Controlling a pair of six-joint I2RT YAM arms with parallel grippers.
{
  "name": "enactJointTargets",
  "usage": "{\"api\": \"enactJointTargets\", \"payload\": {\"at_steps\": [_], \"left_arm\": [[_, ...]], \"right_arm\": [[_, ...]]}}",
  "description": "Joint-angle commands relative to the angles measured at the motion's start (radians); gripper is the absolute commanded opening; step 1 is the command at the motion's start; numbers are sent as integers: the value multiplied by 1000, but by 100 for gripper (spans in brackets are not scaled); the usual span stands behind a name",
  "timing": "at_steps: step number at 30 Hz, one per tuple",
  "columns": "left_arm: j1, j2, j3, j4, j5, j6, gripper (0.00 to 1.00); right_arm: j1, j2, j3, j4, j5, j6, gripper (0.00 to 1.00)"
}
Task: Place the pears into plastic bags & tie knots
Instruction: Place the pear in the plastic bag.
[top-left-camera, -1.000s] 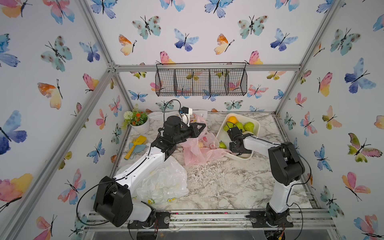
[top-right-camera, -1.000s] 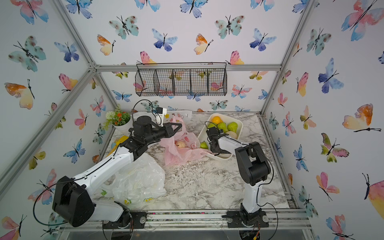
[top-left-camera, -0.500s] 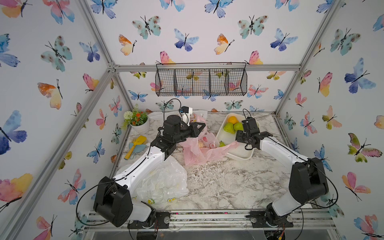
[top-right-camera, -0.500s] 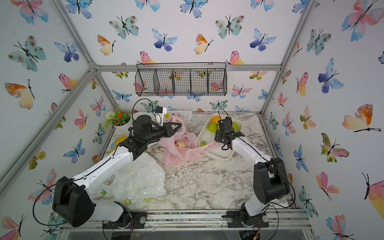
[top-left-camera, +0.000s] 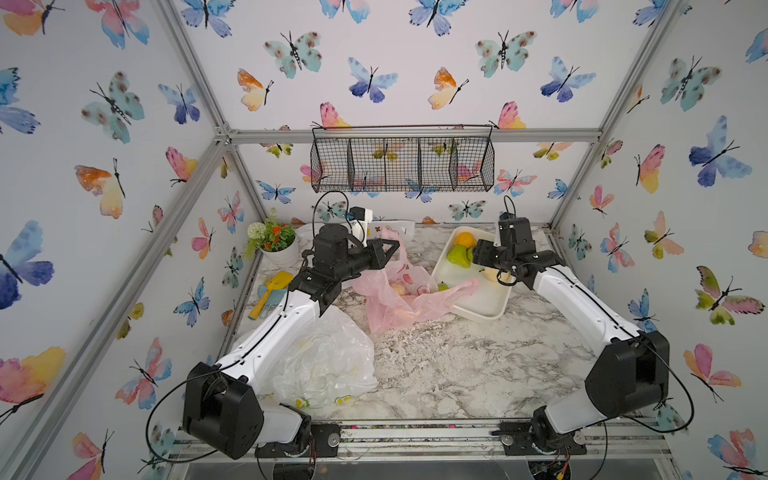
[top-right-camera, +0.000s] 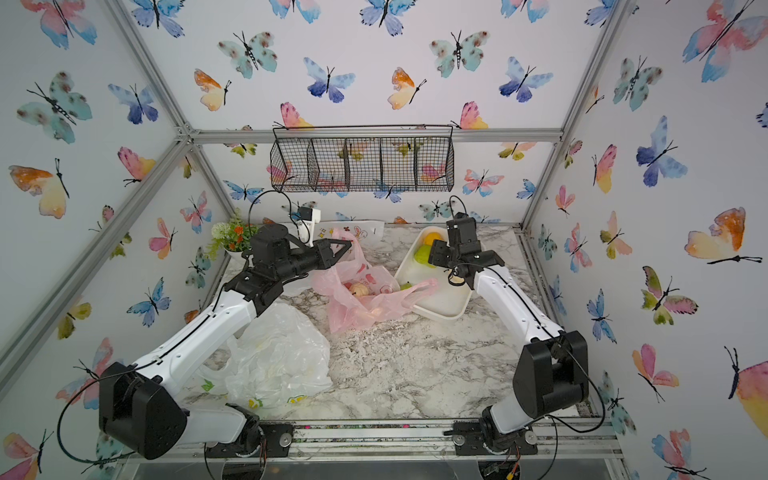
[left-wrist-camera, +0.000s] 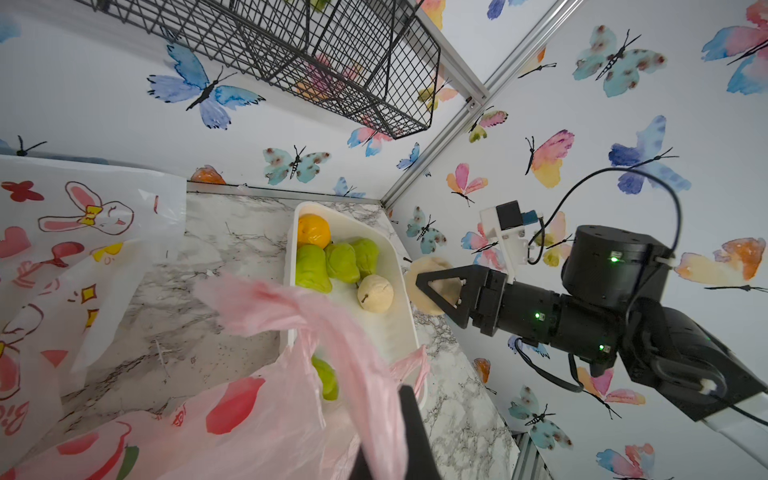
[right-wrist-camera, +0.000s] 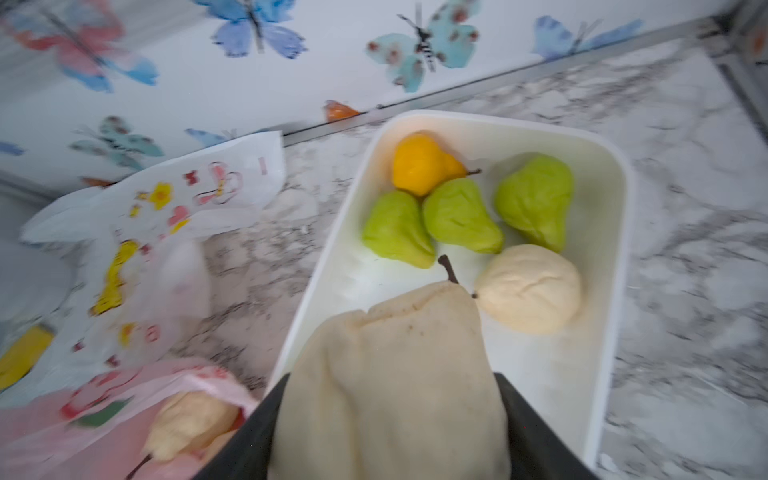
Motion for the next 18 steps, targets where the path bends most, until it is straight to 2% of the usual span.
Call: {"api": "enactJointTargets", "payload": {"at_steps": [1,3,7,10,14,16,18], "left_arm": [[-4,16,27,16,17,1,0],[-4,23,36,16,15,2,0],[-4,29,59,2,-29,17,0],[-6,39,70,2,-23,15,0],[-15,49,66,11,-25,9,0],[-16,45,58,13,-29,9,0],[-16,38,46,17,-35,10,0]], "right_arm": [[121,-21,11,74,-220,113,57],[153,-1,-52,187,-309,202,57],[206,121,-109,300,-388,276,58],[249,215,-62,314,-346,298,62],[298,310,78,208,-294,267,76],[303,308,113,140,-268,242,86],[303,261,101,92,-199,228,89]]}}
